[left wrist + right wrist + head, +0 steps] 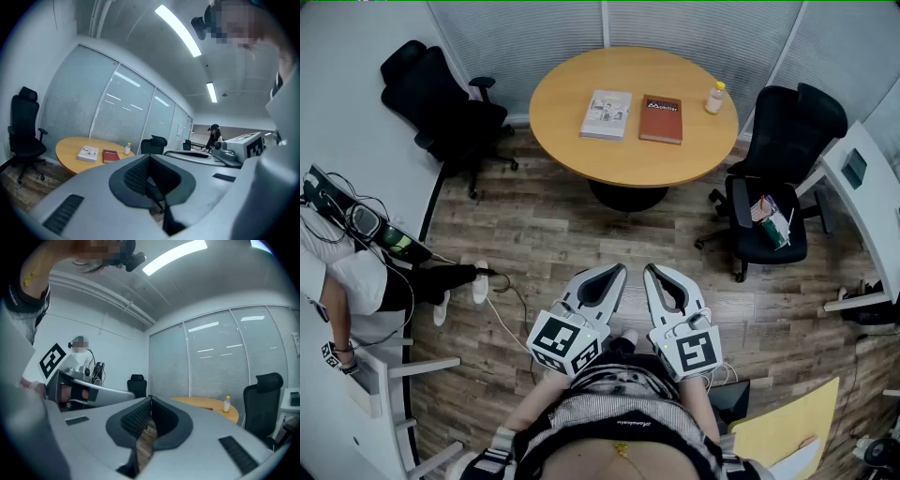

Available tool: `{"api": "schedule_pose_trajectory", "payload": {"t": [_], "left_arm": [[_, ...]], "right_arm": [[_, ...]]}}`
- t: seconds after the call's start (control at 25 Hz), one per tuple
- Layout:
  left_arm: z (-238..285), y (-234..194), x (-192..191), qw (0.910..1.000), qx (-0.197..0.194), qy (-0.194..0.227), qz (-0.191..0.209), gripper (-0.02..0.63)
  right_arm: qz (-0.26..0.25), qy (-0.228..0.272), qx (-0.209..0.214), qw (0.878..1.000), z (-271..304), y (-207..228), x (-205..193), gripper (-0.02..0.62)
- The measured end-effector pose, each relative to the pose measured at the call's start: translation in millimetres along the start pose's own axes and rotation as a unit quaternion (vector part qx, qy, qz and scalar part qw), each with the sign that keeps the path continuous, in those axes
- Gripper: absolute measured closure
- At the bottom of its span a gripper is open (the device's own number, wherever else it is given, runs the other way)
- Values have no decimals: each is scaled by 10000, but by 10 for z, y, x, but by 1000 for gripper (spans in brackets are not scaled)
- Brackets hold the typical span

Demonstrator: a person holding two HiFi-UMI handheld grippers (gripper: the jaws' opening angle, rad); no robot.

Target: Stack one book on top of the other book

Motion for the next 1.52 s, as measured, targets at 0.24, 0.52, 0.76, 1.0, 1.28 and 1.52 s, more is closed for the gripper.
{"api": "schedule_pose_trajectory", "payload": {"t": [0.24,0.52,0.76,1.0,1.28,1.52], "left_arm": [[-11,42,-14,10000,-7,32,18,588],[30,-8,-27,9999,86,52,-50,588],[283,-344,-3,9999,43,104,-67,588],[749,-803,49,9997,-198,122,-40,588],[1263,-1386,183,9983,-536,205,70,588],[1505,-1814,198,9972,-704,104,230,588]], "right_arm": [[112,239,-11,9997,-72,18,-31,568],[78,423,-36,9991,-38,135,-48,568],[147,319,-157,9993,267,294,-3,568],[88,435,-264,9987,766,540,110,568],[55,476,-443,9979,1433,815,250,568],[37,478,-574,9972,1900,917,299,568]]}}
Point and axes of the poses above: the fingertips, and each gripper's own axes: z forward along the fingers, y to its right, x out of its top, the point moved 10 cm from there along -z, backward along the fingers, and after that the axes turned 13 degrees about z, right-handed, at the moved point
